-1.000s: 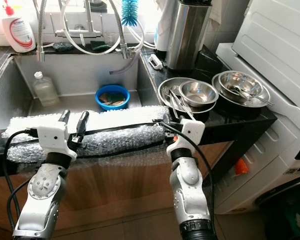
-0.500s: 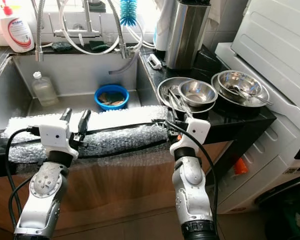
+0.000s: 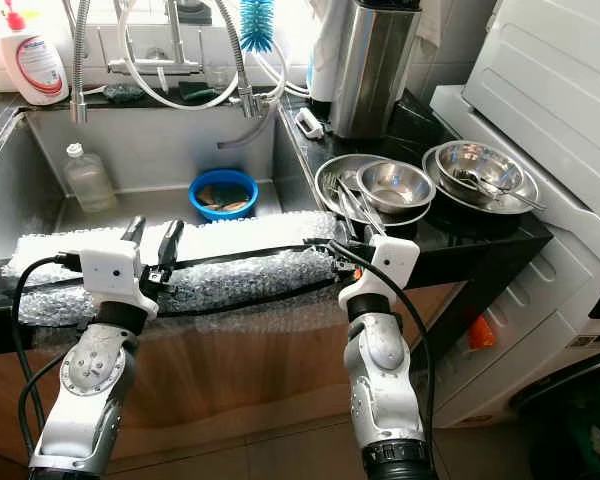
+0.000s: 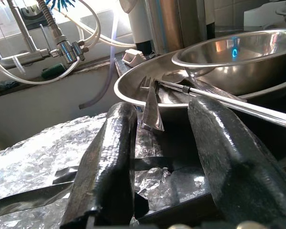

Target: Kitchen organization

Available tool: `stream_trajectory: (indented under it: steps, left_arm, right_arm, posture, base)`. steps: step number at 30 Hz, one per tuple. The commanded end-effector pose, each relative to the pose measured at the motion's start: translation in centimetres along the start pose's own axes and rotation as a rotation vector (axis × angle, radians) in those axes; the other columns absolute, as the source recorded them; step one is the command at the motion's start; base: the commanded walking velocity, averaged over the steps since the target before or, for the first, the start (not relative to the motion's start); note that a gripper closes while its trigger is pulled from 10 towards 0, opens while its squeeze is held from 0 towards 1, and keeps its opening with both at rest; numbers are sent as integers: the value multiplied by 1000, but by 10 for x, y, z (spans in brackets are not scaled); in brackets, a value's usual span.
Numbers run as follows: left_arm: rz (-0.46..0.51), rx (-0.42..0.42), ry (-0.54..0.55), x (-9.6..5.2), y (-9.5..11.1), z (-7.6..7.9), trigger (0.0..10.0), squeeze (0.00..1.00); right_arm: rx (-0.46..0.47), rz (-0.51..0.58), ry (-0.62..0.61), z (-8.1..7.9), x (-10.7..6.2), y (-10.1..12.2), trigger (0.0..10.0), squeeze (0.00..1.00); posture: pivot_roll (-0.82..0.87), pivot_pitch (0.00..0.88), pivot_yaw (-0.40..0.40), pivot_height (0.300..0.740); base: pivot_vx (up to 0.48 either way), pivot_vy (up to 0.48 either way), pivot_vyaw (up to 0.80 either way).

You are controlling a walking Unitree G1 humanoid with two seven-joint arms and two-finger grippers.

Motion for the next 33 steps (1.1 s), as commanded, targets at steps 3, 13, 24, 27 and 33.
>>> stream_trajectory:
  steps: [3,13,24,27,33]
  left_arm:
    - [-3,11,-13,0,-2,3,10000,0]
    - [-6,10,-13,1,-3,3,10000,0]
    - [-9,8,-10,0,-4,3,10000,0]
    - [-8,8,-9,0,-4,3,10000,0]
    - [-5,7,-6,0,-4,3,10000,0]
  right_arm:
    - [-6,2,7,0,2,0,7882,0]
    - [-5,3,19,-1,5,1,0,0]
    - [-7,4,26,-2,6,2,0,0]
    - [-6,6,30,-2,6,3,0,0]
    - [-11,32,35,-3,7,8,0,0]
  posture:
    - [30,0,-91,740]
    - [31,0,-94,740]
    - [29,0,-96,740]
    - [28,0,-97,740]
    - [28,0,-98,740]
  base:
    - [0,0,0]
    - [0,0,0]
    - [0,0,0]
    - [0,0,0]
    - [0,0,0]
Point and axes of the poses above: a point about 5 cm out from each wrist's last joint towards the gripper, its own x axis pointing out of the wrist towards the gripper, its own y axis along the axis of the wrist's last joint, z = x × y, the point moved 3 cm from there along x, pointing out of the wrist towards the gripper, and after that the axes turned 1 degree about -x, right-handed, at the moved point
